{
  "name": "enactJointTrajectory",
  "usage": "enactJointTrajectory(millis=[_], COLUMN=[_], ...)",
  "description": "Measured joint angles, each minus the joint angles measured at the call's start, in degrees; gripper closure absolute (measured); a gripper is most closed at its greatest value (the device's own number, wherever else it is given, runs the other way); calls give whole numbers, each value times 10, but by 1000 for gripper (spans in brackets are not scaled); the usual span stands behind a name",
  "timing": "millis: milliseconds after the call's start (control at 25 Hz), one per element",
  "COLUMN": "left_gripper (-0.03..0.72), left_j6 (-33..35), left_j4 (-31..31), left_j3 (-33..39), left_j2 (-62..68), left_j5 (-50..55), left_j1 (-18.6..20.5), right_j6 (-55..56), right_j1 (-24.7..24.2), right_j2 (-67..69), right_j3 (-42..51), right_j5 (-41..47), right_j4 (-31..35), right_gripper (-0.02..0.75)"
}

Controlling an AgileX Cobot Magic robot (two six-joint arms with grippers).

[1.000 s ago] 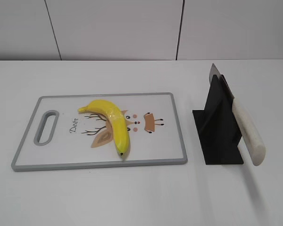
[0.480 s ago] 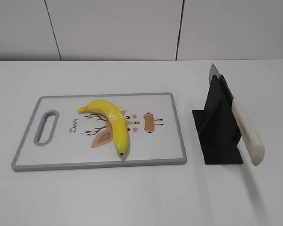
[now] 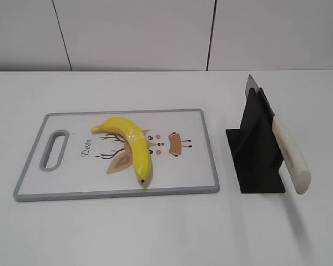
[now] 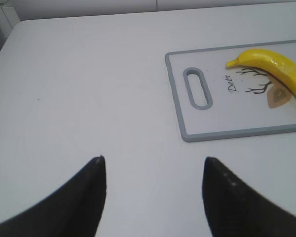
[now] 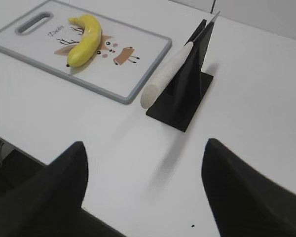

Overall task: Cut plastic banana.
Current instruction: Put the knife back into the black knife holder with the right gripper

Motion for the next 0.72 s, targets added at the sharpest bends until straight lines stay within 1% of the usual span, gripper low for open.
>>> enactJointTrajectory(millis=[120,240,360,560,640,720], left_gripper=[107,107,107,107,107,107], left_j6=[1,0,0,0,0,1], left_j4=[0,0,1,0,0,0], left_j3=[0,0,0,0,0,0], left_j2=[0,0,0,0,0,0], left_j5=[0,-1,-1,-1,-1,-1], left_j1=[0,0,0,0,0,2], right_j6=[0,0,0,0,0,0], right_j1=[-3,-18,-55,-139,-158,-166], right_j2=[-7,-7,-7,-7,-7,-7], right_j3=[0,0,0,0,0,0], right_j5=[0,0,0,0,0,0], right_j4=[2,9,15,16,16,16], right_gripper=[188,190,190,190,190,190])
